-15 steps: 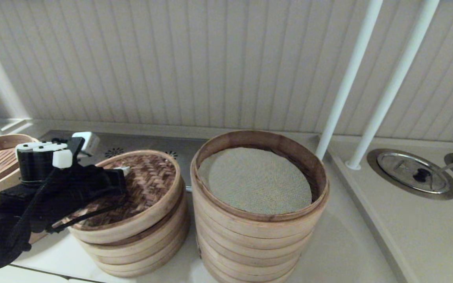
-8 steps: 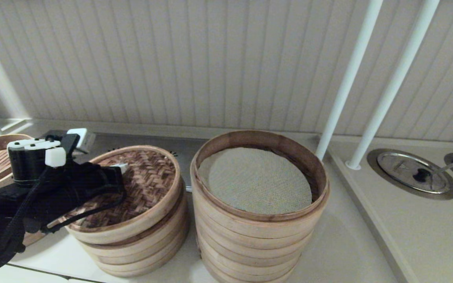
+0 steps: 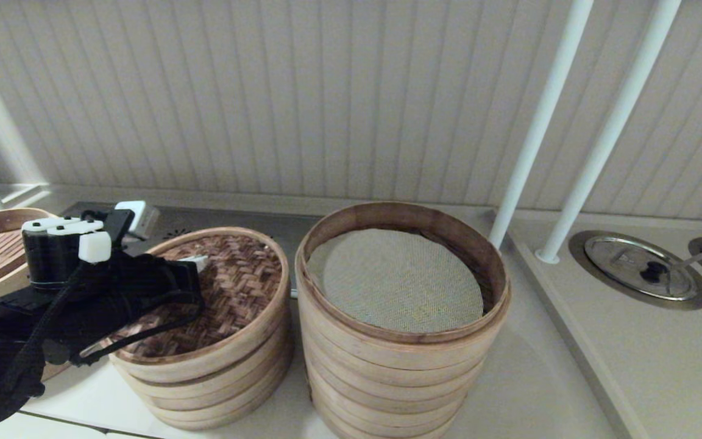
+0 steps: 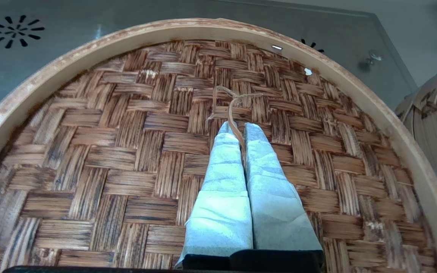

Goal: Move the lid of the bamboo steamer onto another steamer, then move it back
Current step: Put the steamer

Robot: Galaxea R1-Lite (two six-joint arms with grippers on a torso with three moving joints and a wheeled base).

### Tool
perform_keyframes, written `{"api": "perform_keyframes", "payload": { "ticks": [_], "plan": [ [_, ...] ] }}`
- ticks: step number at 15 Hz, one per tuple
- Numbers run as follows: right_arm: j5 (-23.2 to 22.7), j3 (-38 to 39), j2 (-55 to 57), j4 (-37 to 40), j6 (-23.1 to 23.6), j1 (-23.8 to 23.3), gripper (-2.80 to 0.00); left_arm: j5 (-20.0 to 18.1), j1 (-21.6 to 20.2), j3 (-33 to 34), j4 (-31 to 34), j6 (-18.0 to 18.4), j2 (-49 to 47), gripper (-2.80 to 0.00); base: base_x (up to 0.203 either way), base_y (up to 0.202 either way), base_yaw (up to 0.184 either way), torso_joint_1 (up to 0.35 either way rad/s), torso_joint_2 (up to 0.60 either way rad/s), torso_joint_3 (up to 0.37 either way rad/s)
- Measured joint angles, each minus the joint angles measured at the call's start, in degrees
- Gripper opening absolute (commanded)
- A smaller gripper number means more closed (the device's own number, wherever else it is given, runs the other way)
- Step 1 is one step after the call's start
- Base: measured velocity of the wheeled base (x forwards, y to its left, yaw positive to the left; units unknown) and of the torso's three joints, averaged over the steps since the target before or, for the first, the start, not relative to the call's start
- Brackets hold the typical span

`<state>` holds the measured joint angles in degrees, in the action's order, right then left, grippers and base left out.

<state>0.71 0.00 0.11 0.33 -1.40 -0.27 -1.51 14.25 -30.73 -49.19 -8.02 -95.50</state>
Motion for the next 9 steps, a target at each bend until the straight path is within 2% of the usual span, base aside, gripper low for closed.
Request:
{"api": "perform_keyframes", "payload": {
  "ticks": [9],
  "plan": [
    [0.0, 0.0, 0.0, 0.01, 0.0, 0.0, -2.8, 0.09, 0.07, 0.8, -0.65, 0.0, -0.48, -2.8, 0.0, 0.0, 0.0, 0.0, 0.0, 0.0]
  ]
}}
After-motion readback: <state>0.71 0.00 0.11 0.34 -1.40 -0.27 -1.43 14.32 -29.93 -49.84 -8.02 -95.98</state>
